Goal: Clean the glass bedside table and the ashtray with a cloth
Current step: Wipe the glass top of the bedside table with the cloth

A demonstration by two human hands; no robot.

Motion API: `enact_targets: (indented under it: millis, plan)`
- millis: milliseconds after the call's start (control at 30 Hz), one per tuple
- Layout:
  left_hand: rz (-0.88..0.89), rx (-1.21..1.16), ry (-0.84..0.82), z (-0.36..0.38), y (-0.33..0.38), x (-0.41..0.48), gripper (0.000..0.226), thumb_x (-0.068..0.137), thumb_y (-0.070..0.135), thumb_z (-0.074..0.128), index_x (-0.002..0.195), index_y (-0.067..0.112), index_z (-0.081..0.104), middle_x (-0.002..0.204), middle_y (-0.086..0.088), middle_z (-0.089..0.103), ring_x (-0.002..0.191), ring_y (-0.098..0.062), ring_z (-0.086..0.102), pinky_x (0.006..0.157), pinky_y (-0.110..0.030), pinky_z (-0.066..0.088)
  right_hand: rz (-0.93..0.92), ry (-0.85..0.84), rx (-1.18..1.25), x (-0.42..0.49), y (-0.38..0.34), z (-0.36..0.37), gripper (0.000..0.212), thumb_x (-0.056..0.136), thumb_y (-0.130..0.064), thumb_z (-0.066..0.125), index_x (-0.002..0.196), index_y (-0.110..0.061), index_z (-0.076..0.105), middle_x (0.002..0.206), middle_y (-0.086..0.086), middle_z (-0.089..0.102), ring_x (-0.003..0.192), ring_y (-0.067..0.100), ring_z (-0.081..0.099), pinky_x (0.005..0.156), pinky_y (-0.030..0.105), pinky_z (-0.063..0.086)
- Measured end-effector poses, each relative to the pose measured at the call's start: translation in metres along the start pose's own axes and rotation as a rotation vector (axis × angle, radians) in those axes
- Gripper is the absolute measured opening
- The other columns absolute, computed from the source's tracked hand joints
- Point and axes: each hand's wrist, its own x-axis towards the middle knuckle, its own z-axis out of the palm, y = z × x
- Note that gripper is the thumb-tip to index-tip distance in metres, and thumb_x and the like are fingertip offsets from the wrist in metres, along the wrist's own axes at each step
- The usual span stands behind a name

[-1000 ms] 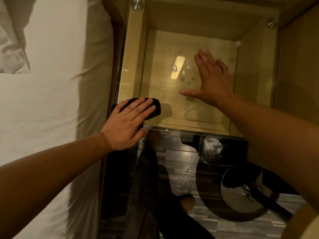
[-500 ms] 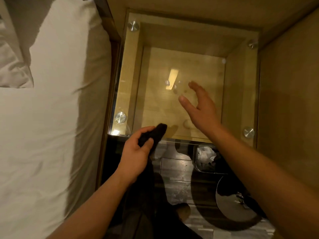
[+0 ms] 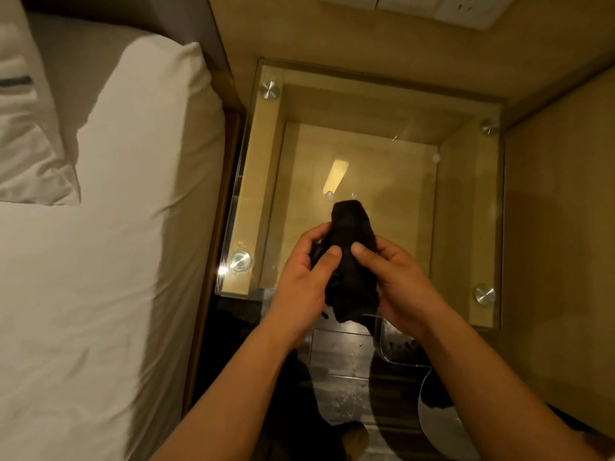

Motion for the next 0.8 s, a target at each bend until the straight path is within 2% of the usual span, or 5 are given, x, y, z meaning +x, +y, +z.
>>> enact_targets:
  millis: [133,267,367,600,800]
  plan:
    - [0.107,0.293,-0.080,-0.032,0.014,0.041,0.048,0.104,0.042,0.046,0.152,0.033,0.044,0.150,0.016,0.049,0.127,0.014,0.050,0.102,-0.013,0.041,-0.112,0.098,-0.084,0.031,-0.040,0.005,0.023,0.100,-0.021,0.060,0.122,-0.018,0.066,0.115,0.011,0.076,0.109,0.031,0.073,0.091,0.048,0.058]
    - [0.390,1.131,0.045,-0.076,0.014,0.113,0.063,0.107,0.051,0.031,0.163,0.023,0.022,0.172,-0.003,0.018,0.160,-0.019,0.009,0.129,-0.047,0.014,-0.292,0.238,-0.408,0.080,-0.096,0.005,0.012,0.100,-0.023,0.063,0.109,-0.030,0.065,0.107,0.000,0.076,0.101,0.021,0.074,0.092,0.045,0.059]
    - [0.449,1.566,-0.020,-0.097,0.019,0.158,0.070,0.107,0.053,0.016,0.166,0.018,0.001,0.174,-0.007,-0.010,0.159,-0.022,-0.018,0.129,-0.050,-0.005,-0.404,0.300,-0.855,0.126,-0.141,0.007,0.022,0.101,-0.026,0.059,0.122,-0.022,0.062,0.113,0.003,0.071,0.102,0.024,0.069,0.085,0.040,0.056]
    - [0.474,1.711,-0.073,-0.104,0.013,0.181,0.070,0.108,0.052,0.011,0.164,0.015,-0.008,0.173,-0.007,-0.016,0.159,-0.020,-0.019,0.130,-0.050,0.000,-0.712,0.424,-1.739,0.232,-0.209,0.017,0.036,0.103,-0.027,0.052,0.137,-0.015,0.054,0.123,0.018,0.062,0.107,0.040,0.061,0.079,0.045,0.052]
    - [0.461,1.693,-0.088,-0.106,0.010,0.183,0.071,0.108,0.051,0.017,0.165,0.014,-0.004,0.173,-0.008,-0.013,0.160,-0.020,-0.016,0.130,-0.052,0.005,-0.800,0.239,-2.014,0.254,-0.174,0.004,0.048,0.099,-0.044,0.052,0.137,-0.016,0.059,0.134,0.012,0.063,0.119,0.040,0.055,0.096,0.051,0.043]
